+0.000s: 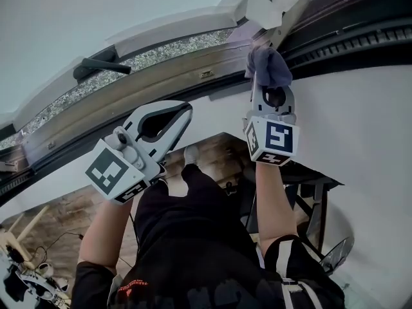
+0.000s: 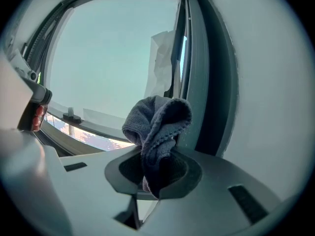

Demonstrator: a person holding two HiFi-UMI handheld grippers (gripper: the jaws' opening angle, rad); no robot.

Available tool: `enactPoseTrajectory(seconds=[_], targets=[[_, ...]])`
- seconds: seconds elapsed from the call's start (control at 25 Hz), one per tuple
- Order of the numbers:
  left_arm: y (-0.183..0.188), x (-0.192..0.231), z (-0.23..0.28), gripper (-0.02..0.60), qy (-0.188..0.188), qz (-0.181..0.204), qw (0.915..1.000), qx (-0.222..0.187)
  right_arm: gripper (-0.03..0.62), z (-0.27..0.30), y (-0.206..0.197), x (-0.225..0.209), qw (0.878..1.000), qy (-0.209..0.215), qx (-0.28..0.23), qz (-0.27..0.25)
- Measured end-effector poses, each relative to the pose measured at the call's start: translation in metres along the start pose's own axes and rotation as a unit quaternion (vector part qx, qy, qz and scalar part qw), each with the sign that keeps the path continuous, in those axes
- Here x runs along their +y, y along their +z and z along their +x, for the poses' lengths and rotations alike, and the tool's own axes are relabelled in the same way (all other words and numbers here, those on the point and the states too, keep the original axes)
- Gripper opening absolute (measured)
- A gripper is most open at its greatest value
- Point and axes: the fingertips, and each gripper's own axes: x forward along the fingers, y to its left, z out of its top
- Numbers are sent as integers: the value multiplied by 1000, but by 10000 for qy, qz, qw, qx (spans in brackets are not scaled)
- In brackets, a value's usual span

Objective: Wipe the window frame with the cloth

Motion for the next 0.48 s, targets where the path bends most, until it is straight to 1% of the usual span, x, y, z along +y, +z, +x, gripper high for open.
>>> enactPoseTrajectory(seconds=[0.48], targets=[[-12,4,2,26,47,-54,9999,142,48,9,-32,6,9994,123,283,124]])
